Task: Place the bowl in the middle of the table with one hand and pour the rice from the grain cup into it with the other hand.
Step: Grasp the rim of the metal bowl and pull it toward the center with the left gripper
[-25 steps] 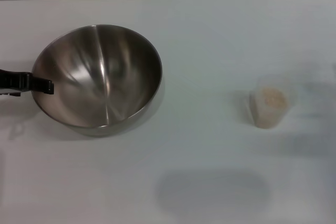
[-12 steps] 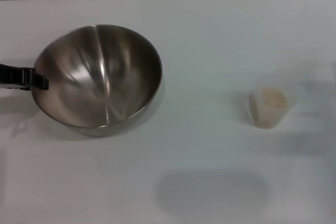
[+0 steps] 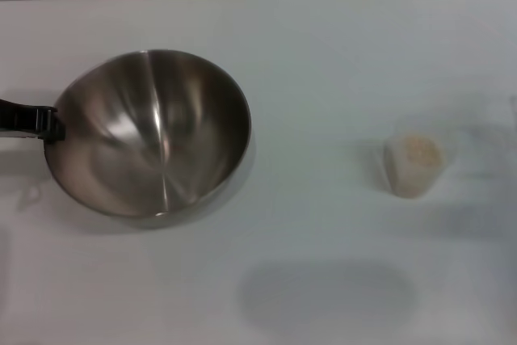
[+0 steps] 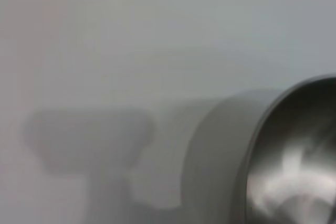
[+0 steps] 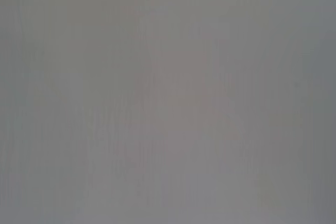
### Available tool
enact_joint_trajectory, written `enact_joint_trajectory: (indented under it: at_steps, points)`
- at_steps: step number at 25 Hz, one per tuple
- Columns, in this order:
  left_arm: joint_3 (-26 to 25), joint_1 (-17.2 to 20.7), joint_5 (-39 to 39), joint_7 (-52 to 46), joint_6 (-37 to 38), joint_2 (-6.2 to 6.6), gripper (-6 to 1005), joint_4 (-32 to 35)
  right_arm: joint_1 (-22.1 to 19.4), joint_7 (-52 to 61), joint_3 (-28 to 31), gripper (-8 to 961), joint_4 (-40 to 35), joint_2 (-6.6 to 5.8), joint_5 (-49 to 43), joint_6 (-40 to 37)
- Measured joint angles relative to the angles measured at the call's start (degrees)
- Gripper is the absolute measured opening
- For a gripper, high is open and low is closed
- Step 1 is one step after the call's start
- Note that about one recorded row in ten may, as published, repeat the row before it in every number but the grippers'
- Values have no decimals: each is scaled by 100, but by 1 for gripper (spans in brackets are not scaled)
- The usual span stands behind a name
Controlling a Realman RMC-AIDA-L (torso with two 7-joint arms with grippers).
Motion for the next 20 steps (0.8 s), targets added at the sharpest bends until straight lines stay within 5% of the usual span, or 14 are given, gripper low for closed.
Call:
enact_joint_trajectory:
  at_steps: [20]
  points:
    - [82,-69,-50,234,-21,-5,41,62,0,0,0,672,9,-9,-1,1]
